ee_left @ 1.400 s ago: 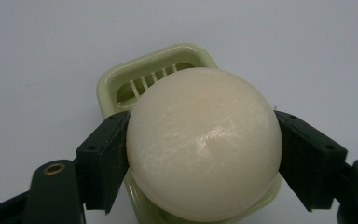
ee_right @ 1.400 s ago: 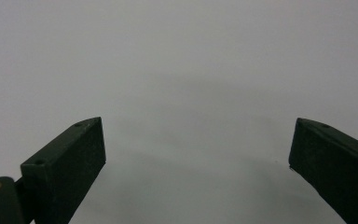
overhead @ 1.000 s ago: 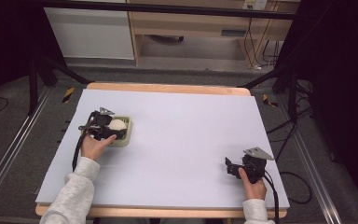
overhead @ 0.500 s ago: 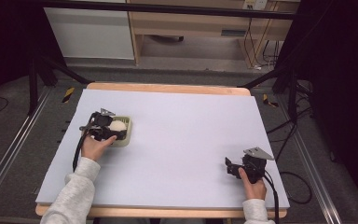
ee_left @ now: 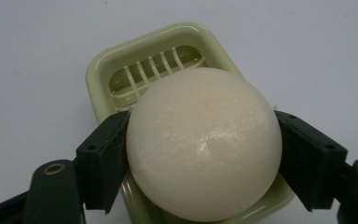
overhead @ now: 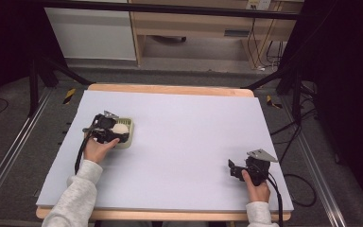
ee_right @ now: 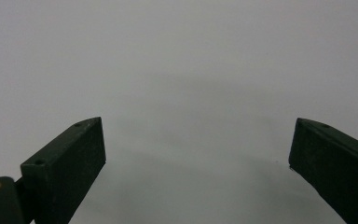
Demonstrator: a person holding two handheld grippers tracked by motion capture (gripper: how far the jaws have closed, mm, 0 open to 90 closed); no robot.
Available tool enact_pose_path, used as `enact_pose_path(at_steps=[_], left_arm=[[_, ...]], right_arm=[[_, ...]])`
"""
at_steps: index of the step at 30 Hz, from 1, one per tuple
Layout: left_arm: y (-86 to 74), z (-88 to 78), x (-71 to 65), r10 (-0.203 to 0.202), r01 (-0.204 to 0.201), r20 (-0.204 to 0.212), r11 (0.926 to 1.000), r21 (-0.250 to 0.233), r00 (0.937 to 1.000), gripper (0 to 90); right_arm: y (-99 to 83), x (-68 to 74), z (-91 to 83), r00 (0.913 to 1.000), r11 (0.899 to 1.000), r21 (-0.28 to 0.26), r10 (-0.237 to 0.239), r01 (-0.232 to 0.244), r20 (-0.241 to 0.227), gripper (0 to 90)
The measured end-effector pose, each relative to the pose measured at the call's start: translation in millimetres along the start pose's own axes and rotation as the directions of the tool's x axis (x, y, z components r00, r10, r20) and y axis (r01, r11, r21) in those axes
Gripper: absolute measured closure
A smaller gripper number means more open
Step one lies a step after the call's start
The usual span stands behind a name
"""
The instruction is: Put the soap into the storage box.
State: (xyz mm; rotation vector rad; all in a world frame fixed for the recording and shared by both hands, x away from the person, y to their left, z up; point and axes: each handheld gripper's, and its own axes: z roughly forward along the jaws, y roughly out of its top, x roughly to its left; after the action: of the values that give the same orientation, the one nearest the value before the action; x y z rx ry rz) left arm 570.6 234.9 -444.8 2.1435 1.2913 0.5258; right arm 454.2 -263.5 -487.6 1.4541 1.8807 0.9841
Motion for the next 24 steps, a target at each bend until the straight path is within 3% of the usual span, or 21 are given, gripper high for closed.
enact_pose_path(at_steps=[10, 11, 18, 24], left_arm=[[-0.3, -2.6, -0.5, 0.005, -0.005, -0.009, 0.9999, -0.009, 0.9999, 19.7], [-0.5, -7.7, -0.2, 0.007, -0.007, -0.001, 0.9995, -0.032, 1.0000, 18.7], [-3.2, -20.4, -1.5, 0.018, -0.017, 0.002, 0.9981, -0.059, 0.9998, 13.3], [-18.1, -33.6, -3.7, 0.015, -0.014, 0.012, 0.9957, -0.092, 0.9998, 11.9]], right_arm=[[0.0, 0.1, -0.2, 1.0000, 1.000, -0.001, 0.000, 0.000, 0.000, 4.1], [0.0, 0.2, -0.2, 1.0000, 1.000, -0.001, -0.001, 0.001, 0.001, 4.0], [0.0, 0.4, -0.3, 1.0000, 1.000, -0.001, -0.002, 0.002, 0.003, 4.0], [0.0, 0.4, -0.4, 1.0000, 1.000, -0.001, -0.002, 0.002, 0.002, 4.0]])
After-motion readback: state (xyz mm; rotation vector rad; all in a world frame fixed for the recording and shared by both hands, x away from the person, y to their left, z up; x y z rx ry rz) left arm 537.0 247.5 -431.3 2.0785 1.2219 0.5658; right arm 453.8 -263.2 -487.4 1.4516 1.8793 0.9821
